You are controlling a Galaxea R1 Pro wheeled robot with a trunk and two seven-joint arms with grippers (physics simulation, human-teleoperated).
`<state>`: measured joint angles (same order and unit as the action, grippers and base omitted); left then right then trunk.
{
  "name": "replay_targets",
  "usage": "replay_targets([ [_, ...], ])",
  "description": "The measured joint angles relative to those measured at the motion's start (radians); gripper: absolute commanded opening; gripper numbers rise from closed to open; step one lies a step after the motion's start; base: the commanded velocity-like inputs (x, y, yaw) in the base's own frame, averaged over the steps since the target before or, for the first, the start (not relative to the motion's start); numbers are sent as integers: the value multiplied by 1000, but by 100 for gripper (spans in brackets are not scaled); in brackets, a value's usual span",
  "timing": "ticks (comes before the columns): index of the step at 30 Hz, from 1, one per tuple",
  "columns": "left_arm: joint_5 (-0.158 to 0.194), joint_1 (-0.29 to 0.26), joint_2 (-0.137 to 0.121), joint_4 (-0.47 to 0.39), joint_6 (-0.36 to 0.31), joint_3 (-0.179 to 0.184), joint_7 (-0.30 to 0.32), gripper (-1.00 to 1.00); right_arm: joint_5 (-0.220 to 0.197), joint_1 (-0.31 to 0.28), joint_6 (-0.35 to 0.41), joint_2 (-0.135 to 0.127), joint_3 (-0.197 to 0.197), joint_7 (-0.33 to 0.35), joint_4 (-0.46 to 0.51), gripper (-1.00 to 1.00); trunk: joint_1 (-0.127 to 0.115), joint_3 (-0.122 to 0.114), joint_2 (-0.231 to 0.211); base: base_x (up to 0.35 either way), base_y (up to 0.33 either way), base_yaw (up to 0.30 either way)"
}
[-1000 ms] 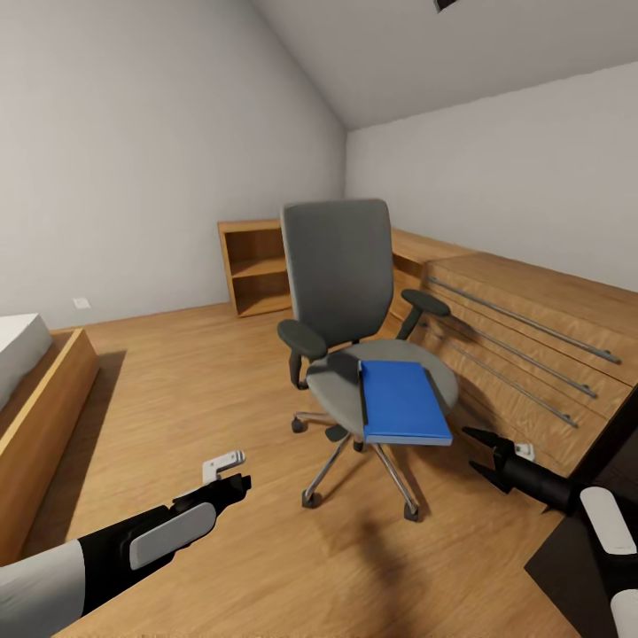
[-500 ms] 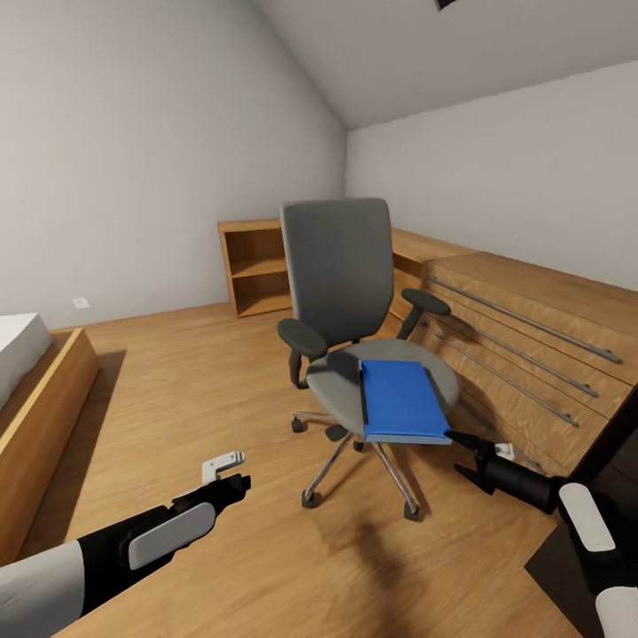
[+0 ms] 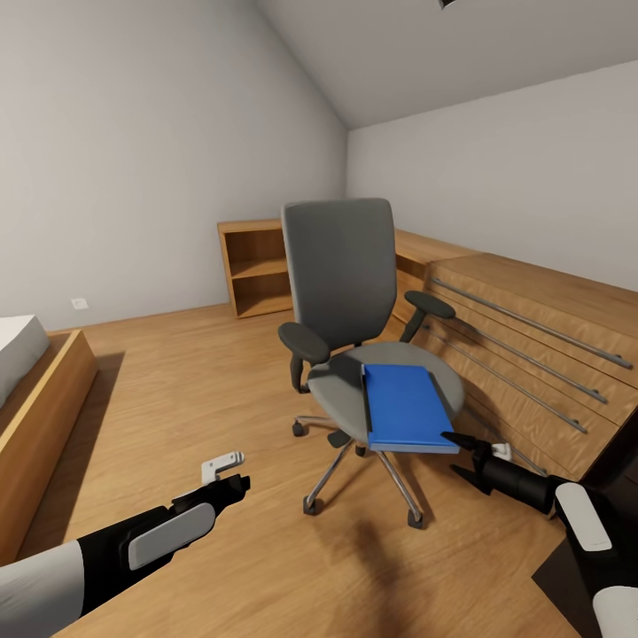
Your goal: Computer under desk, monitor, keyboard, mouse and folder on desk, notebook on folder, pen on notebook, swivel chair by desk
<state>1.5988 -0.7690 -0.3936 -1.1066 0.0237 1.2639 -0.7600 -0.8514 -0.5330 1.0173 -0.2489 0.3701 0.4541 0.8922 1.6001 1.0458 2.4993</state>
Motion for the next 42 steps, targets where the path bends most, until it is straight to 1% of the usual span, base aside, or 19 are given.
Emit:
replay_targets([
  [9,0,0,0,0,0,0,0,100,0,0,-1,0,-16,0,2,100,0,0,0,1,0,0],
  [15,0,0,0,1,0,0,0,100,0,0,-5,0,-17,0,3,100,0,0,0,0,0,0],
  [24,0,0,0,1,0,0,0,100,2,0,-43,-1,-18,2,4,100,0,0,0,0,0,0],
  [42,0,0,3,1,0,1,0,100,4,0,-49,-1,-18,3,8,100,0,0,0,0,0,0],
])
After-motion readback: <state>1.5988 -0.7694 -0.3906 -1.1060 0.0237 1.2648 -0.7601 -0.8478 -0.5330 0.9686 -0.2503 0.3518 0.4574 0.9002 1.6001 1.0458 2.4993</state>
